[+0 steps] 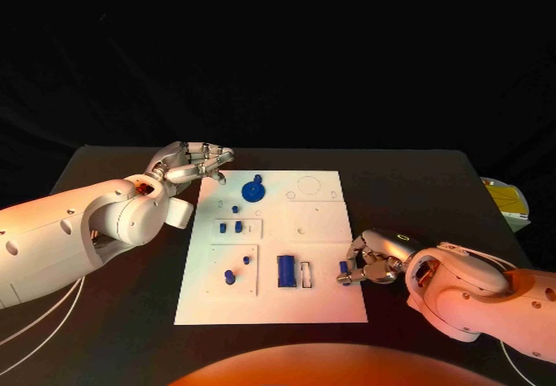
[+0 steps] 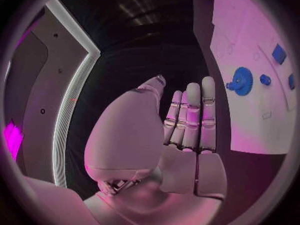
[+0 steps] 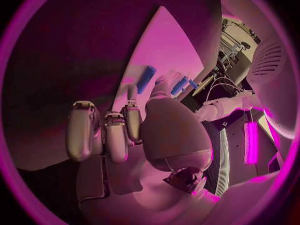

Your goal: Assemble the parts on the task board

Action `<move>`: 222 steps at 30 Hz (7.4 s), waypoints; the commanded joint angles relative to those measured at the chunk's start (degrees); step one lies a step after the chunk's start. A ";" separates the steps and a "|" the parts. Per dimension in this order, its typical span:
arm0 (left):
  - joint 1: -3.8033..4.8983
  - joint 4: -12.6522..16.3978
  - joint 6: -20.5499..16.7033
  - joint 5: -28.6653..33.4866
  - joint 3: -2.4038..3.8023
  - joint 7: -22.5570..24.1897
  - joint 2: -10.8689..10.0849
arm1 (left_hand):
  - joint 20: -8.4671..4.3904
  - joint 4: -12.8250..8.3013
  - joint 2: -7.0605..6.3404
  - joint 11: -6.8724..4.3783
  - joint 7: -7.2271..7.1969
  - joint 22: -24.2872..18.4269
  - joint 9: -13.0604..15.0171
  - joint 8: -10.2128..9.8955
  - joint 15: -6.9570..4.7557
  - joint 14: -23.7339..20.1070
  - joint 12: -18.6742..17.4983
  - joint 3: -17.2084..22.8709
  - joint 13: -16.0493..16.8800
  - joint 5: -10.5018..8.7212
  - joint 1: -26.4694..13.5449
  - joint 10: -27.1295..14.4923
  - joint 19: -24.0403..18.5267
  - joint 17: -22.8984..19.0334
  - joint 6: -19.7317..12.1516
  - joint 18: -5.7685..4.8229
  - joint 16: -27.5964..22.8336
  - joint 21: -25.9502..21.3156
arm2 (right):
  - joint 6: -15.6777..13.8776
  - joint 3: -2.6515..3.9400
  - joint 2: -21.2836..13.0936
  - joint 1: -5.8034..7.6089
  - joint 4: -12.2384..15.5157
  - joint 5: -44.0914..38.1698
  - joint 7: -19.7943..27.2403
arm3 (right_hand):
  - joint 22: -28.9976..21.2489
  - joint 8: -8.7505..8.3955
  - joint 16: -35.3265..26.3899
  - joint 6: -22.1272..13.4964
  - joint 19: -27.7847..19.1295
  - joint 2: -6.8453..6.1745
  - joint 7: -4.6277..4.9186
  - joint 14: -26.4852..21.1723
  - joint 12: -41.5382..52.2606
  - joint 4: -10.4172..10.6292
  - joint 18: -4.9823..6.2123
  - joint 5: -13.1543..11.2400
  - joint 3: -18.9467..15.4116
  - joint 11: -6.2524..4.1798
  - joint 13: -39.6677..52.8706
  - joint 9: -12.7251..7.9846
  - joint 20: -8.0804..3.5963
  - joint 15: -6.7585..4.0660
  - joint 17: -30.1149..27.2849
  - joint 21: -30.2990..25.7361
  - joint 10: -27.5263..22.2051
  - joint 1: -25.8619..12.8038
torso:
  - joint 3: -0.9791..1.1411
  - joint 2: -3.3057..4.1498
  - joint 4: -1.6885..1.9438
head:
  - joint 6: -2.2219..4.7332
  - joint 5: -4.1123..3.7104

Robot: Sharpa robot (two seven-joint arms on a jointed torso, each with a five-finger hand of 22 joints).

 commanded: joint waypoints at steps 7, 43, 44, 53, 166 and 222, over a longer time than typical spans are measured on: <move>0.01 0.15 0.70 -0.04 0.03 0.53 -0.01 | 0.03 0.01 0.48 -0.03 -0.13 -0.10 -0.07 0.41 -0.01 -0.49 0.36 -0.25 -0.07 -0.24 0.00 -0.37 0.34 -0.08 -0.42 0.27 0.41 -0.44 | 2.34 -0.16 1.67 -1.43 -0.90 -2.55 -1.09 | 9.27 -2.68 0.02 1.32 0.94 11.10 -0.53 4.77 -0.37 -2.57 -0.55 -5.99 3.79 -0.82 -3.83 -2.33 -0.10 -0.55 8.90 -0.04 0.38 18.83 | 0.01 -0.03 -0.04 | -0.27 0.12; -0.01 0.21 0.55 -0.04 0.03 0.32 -0.09 | 0.04 -0.06 0.68 -0.02 -0.13 -0.10 -0.10 0.48 -0.02 -0.52 0.49 -0.09 -0.08 -0.20 0.26 -0.51 0.39 -0.12 -0.49 0.28 0.47 -0.47 | 3.78 -0.14 3.58 -1.81 -1.26 -5.62 -3.00 | 10.81 -4.77 0.10 2.95 1.04 -7.12 1.09 4.92 -1.26 -12.00 -0.47 1.59 68.73 0.40 -2.72 -3.69 0.57 0.41 9.77 -1.26 1.31 -5.04 | 0.01 -0.04 -0.02 | -0.52 0.22; -0.01 0.21 0.55 -0.04 0.02 0.32 -0.09 | 0.04 -0.06 0.68 -0.02 -0.13 -0.10 -0.10 0.48 -0.02 -0.52 0.49 -0.09 -0.08 -0.20 0.26 -0.51 0.39 -0.12 -0.49 0.28 0.47 -0.47 | 4.04 -0.14 3.59 -1.81 -1.27 -5.74 -3.03 | 10.81 -4.77 0.10 2.95 1.04 -7.12 1.09 4.92 -1.26 -12.00 -0.47 1.59 68.73 0.40 -2.72 -3.69 0.57 0.41 9.77 -1.26 1.31 -5.04 | 0.00 -0.06 -0.01 | -0.54 0.23; -0.01 0.22 0.55 -0.04 0.02 0.28 -0.08 | 0.04 -0.09 0.70 -0.02 -0.12 -0.10 -0.10 0.49 -0.02 -0.52 0.51 -0.05 -0.09 -0.20 0.34 -0.54 0.39 -0.13 -0.51 0.29 0.48 -0.47 | 2.87 -0.13 3.72 -1.74 -0.64 -7.04 -2.92 | 10.98 -4.56 0.15 3.18 1.19 -7.21 1.05 4.96 0.03 -13.33 -0.54 1.20 69.36 0.40 -1.92 -3.48 0.63 0.44 9.96 -0.89 1.77 -7.30 | 0.00 -0.05 -0.05 | -0.51 0.19; -0.04 0.24 0.39 0.26 0.00 0.49 -0.05 | 0.07 0.07 0.68 0.09 0.02 -0.09 -0.21 0.65 0.07 -0.67 0.89 0.19 -0.17 -0.26 0.64 -1.03 0.47 -0.27 -0.84 0.26 0.60 -0.56 | -6.74 0.02 6.82 1.68 -0.48 10.32 7.87 | 10.59 -3.27 -0.03 2.71 1.06 -8.44 0.33 4.84 0.02 -0.19 -0.28 4.43 43.00 -0.09 -0.51 -5.64 0.05 -0.03 9.46 -3.57 2.07 -16.71 | -0.03 -0.18 -0.14 | -0.29 0.35; -5.16 1.83 -26.63 9.89 0.47 13.38 5.96 | -10.56 -16.51 10.69 -8.91 -11.98 -36.23 -10.82 -16.44 -5.02 -53.73 -33.60 -14.55 -5.75 -11.50 -86.27 -42.50 -49.86 -19.80 -48.54 -10.23 -69.78 -49.75 | -21.02 8.87 20.33 4.30 -22.23 84.75 55.57 | -74.95 -18.43 -88.20 -58.38 -84.00 0.62 -3.46 -84.02 -72.80 -16.44 -3.52 -14.38 21.89 0.54 -81.63 -40.99 -1.65 4.26 -74.91 -74.82 -82.68 -77.12 | 1.75 -7.33 -1.57 | 13.57 3.25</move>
